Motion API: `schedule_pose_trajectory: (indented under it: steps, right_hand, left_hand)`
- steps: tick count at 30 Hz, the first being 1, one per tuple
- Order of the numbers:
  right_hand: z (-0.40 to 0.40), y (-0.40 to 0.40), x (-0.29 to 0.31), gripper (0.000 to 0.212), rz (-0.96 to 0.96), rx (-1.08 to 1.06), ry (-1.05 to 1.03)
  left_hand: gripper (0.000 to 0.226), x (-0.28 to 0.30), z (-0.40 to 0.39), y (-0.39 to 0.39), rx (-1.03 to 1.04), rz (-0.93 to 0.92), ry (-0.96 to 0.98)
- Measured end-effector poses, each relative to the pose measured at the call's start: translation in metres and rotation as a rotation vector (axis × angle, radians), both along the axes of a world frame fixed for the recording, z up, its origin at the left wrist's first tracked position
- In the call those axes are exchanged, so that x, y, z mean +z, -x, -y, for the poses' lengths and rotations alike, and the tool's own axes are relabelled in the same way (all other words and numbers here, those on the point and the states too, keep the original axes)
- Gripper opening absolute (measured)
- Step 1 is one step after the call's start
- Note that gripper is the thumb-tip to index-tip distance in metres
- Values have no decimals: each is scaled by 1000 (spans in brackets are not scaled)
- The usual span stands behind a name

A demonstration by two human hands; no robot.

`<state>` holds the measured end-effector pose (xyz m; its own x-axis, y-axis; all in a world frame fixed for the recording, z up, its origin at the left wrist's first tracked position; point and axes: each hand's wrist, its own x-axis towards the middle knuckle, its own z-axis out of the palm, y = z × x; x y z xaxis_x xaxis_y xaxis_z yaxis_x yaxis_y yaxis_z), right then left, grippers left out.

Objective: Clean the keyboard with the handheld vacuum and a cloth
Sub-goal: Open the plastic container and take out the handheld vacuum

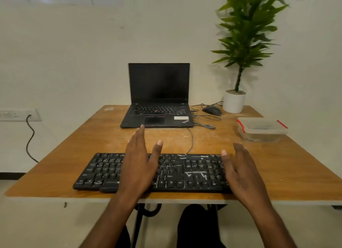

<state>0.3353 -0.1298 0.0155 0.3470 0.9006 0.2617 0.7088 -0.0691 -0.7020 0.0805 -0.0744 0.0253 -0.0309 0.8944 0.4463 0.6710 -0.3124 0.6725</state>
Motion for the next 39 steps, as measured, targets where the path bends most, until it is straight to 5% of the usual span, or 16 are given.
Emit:
schedule_pose_trajectory:
  steps: [8, 17, 30, 39]
  right_hand:
    - [-54, -70, 15, 71, 118, -50, -56]
    - [-106, -193, 34, 69, 6, -309, 3]
    - [-110, -225, 21, 60, -354, -228, 48]
    - [-71, -213, 9, 63, -392, -295, -61]
  left_hand:
    - [77, 15, -56, -135, -293, -106, 61]
    - [69, 30, -94, -250, -488, -351, 169]
    - [45, 16, -113, -306, -486, -82, 384]
    - [28, 24, -66, -280, -458, 21, 343]
